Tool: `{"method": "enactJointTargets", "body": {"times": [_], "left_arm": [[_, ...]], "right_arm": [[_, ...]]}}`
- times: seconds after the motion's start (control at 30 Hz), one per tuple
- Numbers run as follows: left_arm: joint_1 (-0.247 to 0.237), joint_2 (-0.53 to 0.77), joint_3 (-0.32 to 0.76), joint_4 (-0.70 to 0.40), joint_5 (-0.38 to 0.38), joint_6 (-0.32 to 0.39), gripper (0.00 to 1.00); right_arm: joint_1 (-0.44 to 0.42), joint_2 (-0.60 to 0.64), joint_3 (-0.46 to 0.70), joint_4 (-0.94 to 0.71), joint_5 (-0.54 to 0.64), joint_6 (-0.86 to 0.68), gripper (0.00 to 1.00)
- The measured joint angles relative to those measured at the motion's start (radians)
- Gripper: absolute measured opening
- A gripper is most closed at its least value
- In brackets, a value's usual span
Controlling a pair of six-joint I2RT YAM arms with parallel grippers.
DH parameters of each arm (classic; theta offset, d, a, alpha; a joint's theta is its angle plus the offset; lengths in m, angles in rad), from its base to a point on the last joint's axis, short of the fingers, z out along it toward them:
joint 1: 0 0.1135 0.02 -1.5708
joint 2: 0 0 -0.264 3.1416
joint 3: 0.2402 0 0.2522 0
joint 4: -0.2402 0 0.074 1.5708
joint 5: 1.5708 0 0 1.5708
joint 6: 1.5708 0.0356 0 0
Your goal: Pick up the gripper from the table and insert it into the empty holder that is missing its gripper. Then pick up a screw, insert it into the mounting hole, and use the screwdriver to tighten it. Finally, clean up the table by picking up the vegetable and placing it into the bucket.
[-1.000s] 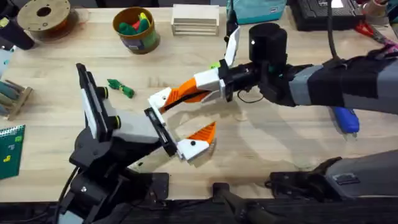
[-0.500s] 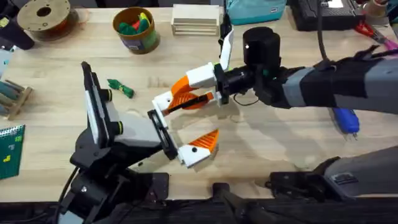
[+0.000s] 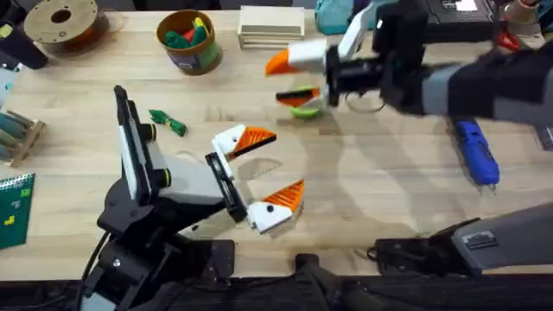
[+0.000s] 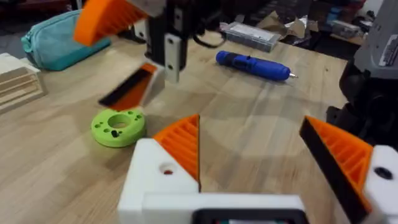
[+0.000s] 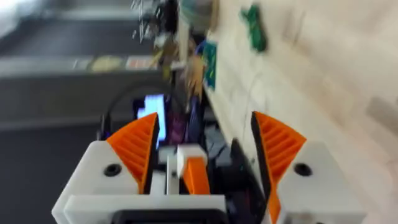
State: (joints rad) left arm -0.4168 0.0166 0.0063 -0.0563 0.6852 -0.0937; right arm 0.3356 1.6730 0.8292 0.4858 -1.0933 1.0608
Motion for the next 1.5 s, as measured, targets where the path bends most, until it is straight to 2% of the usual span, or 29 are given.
{"method": "enactJointTargets", "body": {"times": [0.17,0.2,0.3,0.4,0.5,0.63,0.67,0.77,0.97,1.0,1.27,1.33,1.37,1.4,1.5], "left_arm": [[0.000,0.000,0.000,0.000,0.000,0.000,0.985],[0.000,0.000,0.000,0.000,0.000,0.000,0.985],[0.000,0.000,0.000,0.000,0.000,0.001,0.985],[0.000,0.000,0.000,0.000,0.000,0.003,0.985],[0.000,0.000,0.000,0.000,0.000,0.003,0.985],[0.000,0.000,0.000,0.000,0.000,0.003,0.985],[0.000,0.000,0.000,0.000,0.000,0.003,0.985],[0.000,0.000,0.000,0.000,0.000,0.003,0.985],[0.000,0.000,0.000,0.000,0.000,0.003,0.985],[0.000,0.000,0.000,0.000,0.000,0.003,0.985],[0.000,0.000,0.000,0.000,0.000,0.003,0.985],[0.000,0.000,0.000,0.000,0.000,0.003,0.985],[0.000,0.000,0.000,0.000,0.000,0.003,0.986],[0.000,0.000,0.000,0.000,0.000,0.003,0.986],[0.000,0.000,0.000,0.000,0.000,0.003,0.986]], "right_arm": [[-0.060,0.000,0.184,-0.425,0.122,-0.206,0.810],[-0.056,0.000,0.309,-0.687,0.249,-0.374,0.810],[-0.034,0.000,0.412,-0.875,0.404,-0.519,0.812],[0.017,0.000,0.471,-0.994,0.603,-0.651,0.811],[0.099,0.001,0.479,-1.070,0.816,-0.752,0.813],[0.196,0.030,0.479,-1.091,1.018,-0.838,0.809],[0.242,0.072,0.479,-1.091,1.108,-0.875,0.797],[0.262,0.110,0.479,-1.080,1.159,-0.891,0.706],[0.280,0.127,0.479,-1.054,1.199,-0.906,0.659],[0.283,0.127,0.479,-1.054,1.205,-0.909,0.614],[0.303,0.166,0.479,-1.047,1.209,-0.909,0.485],[0.313,0.186,0.479,-1.041,1.209,-0.909,0.418],[0.314,0.187,0.479,-1.019,1.209,-0.909,0.335],[0.314,0.187,0.479,-1.012,1.209,-0.909,0.314],[0.314,0.187,0.479,-1.009,1.209,-0.909,0.301]]}}
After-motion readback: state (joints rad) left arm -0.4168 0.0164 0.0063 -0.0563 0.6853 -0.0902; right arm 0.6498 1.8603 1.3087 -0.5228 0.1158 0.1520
